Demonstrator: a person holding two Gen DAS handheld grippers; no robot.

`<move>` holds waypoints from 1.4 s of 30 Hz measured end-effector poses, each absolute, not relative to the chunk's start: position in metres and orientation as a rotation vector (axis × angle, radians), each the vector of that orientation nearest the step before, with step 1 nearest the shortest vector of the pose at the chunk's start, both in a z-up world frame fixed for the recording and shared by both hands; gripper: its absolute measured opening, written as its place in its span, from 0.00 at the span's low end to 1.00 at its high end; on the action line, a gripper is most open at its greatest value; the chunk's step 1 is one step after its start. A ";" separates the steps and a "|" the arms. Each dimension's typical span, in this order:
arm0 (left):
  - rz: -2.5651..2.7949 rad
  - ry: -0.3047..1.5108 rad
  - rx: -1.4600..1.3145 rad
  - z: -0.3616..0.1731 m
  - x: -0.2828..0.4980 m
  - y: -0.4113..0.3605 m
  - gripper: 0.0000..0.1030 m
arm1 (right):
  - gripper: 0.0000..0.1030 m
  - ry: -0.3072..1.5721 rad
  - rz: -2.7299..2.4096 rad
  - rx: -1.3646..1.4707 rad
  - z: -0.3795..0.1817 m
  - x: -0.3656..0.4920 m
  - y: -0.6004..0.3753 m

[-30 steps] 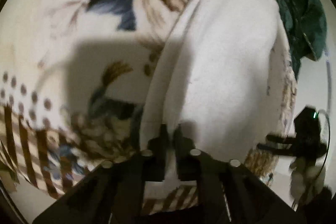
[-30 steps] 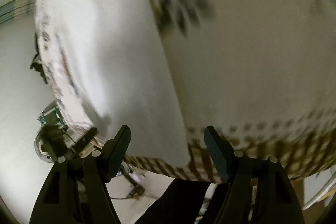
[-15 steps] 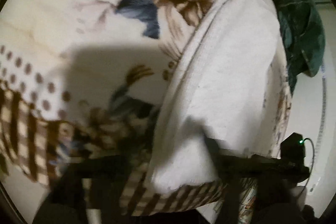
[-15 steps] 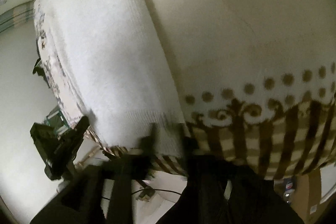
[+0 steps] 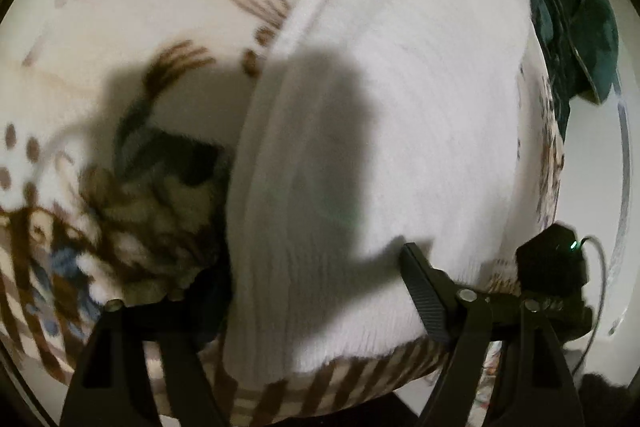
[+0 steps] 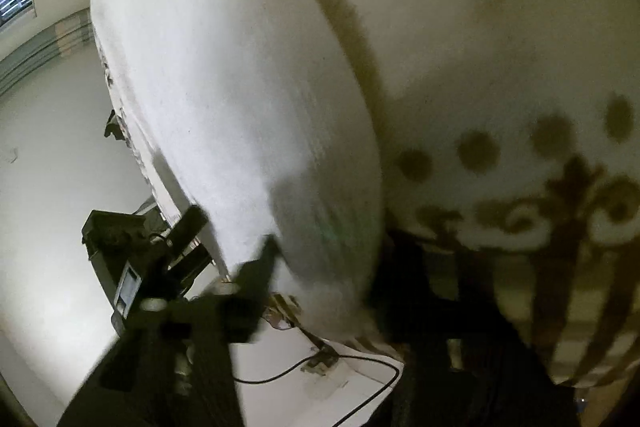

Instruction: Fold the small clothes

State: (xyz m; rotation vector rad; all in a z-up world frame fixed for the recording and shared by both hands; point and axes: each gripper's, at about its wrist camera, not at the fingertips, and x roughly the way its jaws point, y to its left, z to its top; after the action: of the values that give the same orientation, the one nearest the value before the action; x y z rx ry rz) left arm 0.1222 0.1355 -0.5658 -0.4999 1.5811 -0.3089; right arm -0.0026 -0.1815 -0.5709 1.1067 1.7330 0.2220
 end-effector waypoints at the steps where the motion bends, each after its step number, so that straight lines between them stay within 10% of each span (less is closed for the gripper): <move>1: -0.310 1.571 -0.495 -0.565 0.120 0.135 0.24 | 0.25 1.724 0.227 1.110 -0.568 -0.003 -0.184; 5: -0.294 1.528 -0.514 -0.564 0.111 0.139 0.12 | 0.25 1.722 0.238 1.012 -0.553 -0.004 -0.186; 7: -0.254 1.560 -0.482 -0.562 0.110 0.146 0.18 | 0.25 1.735 0.254 0.909 -0.545 -0.004 -0.186; 11: -0.186 1.547 -0.438 -0.543 0.112 0.147 0.62 | 0.41 1.775 0.252 0.754 -0.529 -0.003 -0.187; 16: -0.130 1.485 -0.352 -0.536 0.122 0.151 0.62 | 0.51 1.706 0.175 0.723 -0.509 -0.001 -0.209; 18: -0.105 1.471 -0.340 -0.540 0.126 0.147 0.50 | 0.51 1.692 0.169 0.742 -0.511 0.002 -0.211; 20: -0.110 1.476 -0.318 -0.546 0.131 0.132 0.12 | 0.51 1.702 0.172 0.762 -0.517 0.010 -0.212; 23: -0.106 1.470 -0.220 -0.548 0.136 0.103 0.12 | 0.51 1.711 0.182 0.744 -0.523 0.023 -0.201; 29: -0.102 1.444 -0.142 -0.546 0.132 0.091 0.10 | 0.20 1.685 0.176 0.647 -0.521 0.022 -0.177; 42: -0.086 1.483 -0.179 -0.553 0.114 0.134 0.09 | 0.09 1.683 0.163 0.567 -0.517 0.018 -0.171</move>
State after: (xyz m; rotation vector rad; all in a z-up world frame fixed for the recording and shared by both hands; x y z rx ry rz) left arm 0.1136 0.1337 -0.5526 -0.1794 1.4829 -0.0855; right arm 0.0177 -0.1708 -0.5167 0.5673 1.6834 0.1629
